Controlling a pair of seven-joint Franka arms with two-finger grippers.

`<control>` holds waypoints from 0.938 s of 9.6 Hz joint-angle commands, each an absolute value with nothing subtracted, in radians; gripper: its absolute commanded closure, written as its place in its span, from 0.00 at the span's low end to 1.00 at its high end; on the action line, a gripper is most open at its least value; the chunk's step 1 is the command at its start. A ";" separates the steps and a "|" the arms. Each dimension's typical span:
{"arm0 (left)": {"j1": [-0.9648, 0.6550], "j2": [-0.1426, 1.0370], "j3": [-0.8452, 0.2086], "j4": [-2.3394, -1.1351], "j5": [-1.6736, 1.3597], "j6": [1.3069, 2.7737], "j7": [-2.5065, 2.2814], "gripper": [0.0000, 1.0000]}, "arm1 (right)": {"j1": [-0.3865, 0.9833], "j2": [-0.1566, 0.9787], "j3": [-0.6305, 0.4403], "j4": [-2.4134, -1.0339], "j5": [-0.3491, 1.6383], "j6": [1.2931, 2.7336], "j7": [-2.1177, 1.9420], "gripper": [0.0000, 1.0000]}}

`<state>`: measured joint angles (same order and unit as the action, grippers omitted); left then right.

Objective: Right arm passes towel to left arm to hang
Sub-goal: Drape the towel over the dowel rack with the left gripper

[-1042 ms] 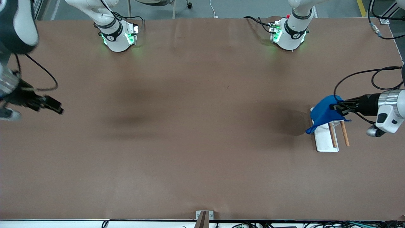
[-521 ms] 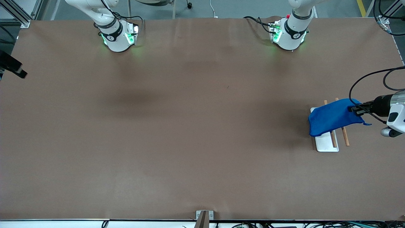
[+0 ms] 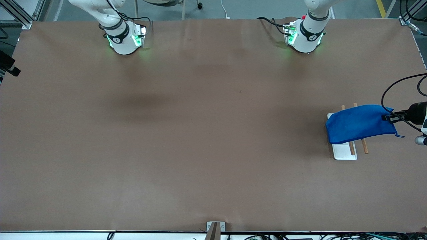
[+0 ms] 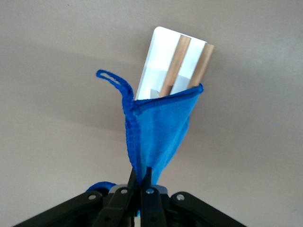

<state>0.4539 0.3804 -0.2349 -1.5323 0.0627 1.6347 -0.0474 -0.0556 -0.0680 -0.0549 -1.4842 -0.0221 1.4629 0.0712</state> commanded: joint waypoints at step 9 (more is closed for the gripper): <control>0.543 0.497 -0.236 -1.525 0.139 1.749 0.090 0.69 | -0.063 -0.058 -0.071 -1.493 -0.037 1.483 0.058 0.00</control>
<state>0.5374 0.4621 -0.2320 -1.5295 0.1055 1.7356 0.0797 -0.0578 -0.0529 -0.0725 -1.4859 -0.0225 1.4829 0.0673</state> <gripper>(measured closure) 0.894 0.000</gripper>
